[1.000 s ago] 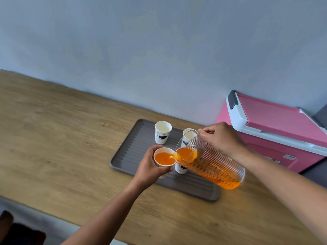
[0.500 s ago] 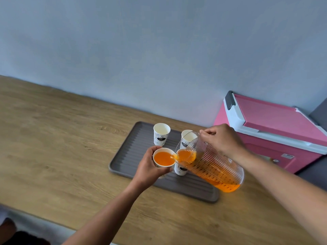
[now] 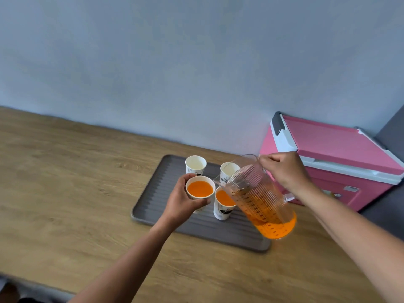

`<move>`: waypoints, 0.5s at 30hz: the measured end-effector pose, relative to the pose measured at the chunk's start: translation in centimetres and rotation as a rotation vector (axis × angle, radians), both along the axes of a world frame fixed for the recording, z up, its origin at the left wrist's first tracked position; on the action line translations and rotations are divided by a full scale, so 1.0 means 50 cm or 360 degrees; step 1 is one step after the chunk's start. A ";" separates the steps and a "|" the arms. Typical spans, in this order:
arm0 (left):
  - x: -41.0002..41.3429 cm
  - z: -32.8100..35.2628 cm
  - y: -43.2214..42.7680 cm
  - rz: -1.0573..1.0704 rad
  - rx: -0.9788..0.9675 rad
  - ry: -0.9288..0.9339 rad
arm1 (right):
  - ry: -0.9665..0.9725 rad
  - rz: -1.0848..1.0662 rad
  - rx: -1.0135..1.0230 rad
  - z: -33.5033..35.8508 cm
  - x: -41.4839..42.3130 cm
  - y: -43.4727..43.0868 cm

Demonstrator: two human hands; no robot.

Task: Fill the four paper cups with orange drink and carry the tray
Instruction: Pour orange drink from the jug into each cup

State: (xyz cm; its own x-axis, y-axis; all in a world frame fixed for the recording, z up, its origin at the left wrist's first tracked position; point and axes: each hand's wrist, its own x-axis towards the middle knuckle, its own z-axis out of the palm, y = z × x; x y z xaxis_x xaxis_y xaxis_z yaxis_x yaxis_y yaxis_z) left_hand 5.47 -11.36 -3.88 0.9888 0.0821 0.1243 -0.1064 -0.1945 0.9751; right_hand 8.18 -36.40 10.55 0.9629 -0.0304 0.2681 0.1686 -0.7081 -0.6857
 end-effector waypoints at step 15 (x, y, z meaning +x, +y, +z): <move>0.067 -0.067 0.045 0.0096 0.0130 0.0095 | -0.0161 -0.0179 0.0343 -0.004 -0.011 -0.020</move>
